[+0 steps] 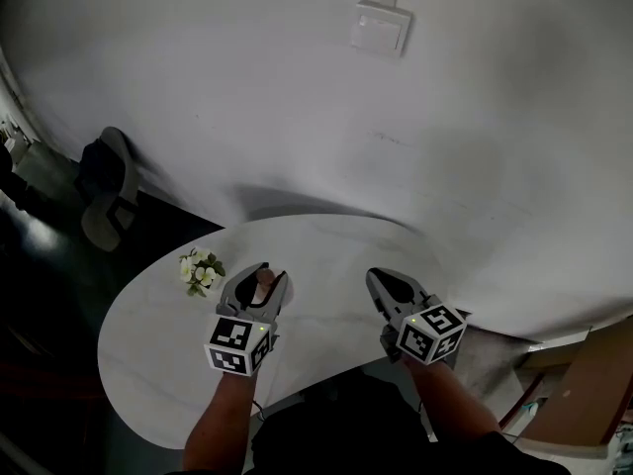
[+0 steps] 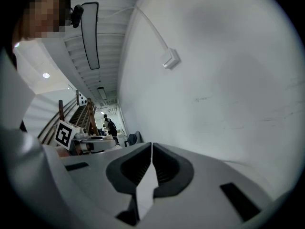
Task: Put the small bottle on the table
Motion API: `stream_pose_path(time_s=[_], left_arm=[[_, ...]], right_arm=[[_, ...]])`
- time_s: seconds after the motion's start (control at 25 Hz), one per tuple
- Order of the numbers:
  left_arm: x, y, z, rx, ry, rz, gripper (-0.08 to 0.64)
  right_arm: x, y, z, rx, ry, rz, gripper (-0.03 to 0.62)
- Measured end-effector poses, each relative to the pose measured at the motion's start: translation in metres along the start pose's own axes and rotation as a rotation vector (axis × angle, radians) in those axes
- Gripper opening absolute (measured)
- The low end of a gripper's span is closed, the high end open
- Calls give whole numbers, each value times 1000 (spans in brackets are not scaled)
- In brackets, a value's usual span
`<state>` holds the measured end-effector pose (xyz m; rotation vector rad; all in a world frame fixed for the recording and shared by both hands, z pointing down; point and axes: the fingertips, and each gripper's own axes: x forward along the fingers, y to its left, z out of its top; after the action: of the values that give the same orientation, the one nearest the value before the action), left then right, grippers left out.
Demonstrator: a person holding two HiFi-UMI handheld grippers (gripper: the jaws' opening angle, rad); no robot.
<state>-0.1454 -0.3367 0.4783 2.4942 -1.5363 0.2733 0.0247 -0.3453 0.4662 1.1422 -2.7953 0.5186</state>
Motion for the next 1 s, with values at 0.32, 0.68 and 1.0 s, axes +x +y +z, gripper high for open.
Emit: stream_pose_path(time_s=[0.32,0.68,1.0], left_arm=[[56,3,-11,-10,48,3,150],[111,19,-45,-27,109,36,150],[138,28,-92,-23,166,31,150]], right_arm=[[33,-33,-2,16,30,58,12],[69,-59,-22,32,103,114,12],[85,-72,-48,41,168,113,12]])
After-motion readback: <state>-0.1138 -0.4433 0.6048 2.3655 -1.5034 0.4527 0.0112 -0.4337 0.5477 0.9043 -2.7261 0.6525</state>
